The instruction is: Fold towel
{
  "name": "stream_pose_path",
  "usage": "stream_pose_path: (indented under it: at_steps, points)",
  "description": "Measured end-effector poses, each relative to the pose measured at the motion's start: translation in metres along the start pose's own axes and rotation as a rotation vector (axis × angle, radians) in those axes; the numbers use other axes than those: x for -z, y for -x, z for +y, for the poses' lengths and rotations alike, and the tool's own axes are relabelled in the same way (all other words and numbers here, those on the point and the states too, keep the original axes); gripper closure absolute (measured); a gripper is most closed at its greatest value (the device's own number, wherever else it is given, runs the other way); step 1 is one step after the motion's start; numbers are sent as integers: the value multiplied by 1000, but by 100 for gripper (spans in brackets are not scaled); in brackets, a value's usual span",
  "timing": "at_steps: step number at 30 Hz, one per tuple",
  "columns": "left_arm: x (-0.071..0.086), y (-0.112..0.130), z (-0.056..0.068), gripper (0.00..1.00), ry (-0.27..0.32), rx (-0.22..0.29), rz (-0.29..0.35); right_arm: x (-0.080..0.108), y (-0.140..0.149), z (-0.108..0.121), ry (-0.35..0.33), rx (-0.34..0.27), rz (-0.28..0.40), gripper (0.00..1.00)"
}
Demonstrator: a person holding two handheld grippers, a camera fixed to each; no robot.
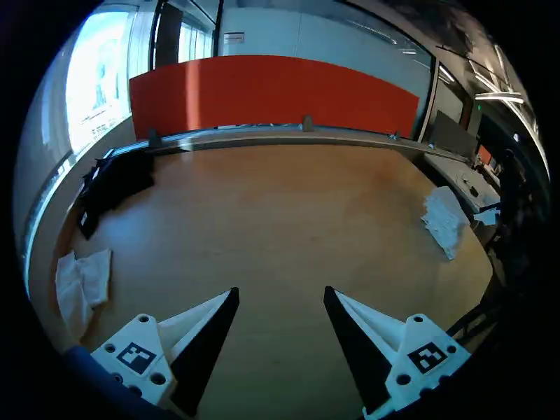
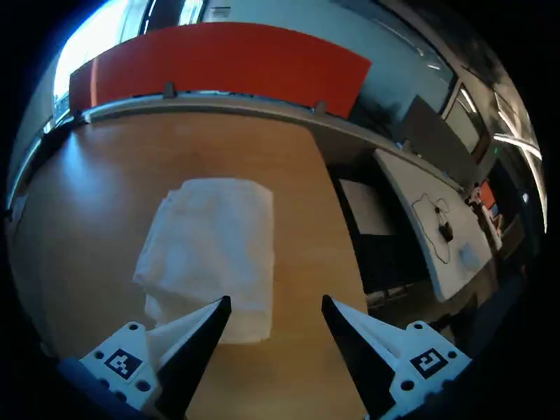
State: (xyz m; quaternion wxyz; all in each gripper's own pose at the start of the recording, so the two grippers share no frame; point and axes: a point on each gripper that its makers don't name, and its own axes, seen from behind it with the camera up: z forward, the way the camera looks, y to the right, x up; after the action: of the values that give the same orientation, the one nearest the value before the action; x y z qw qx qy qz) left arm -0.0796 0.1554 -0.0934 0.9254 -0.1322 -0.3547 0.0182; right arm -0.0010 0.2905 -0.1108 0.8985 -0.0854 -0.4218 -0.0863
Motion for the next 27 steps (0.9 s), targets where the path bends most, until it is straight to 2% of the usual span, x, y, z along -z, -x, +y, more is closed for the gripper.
stream_pose_path:
  at_steps: [5,12,21,27]
  points:
    - [-2,-13,-9,11,-20,-2,36,12,-24,-7,0,-52,99,0]
    - [-4,-37,-22,11,-55,2,110,34,-68,-18,3,-114,274,0]
    - [-3,-75,-36,11,-96,8,240,66,-117,-46,-21,-118,480,0]
    - [-1,-94,-44,11,-121,15,321,85,-146,-70,-47,-120,583,0]
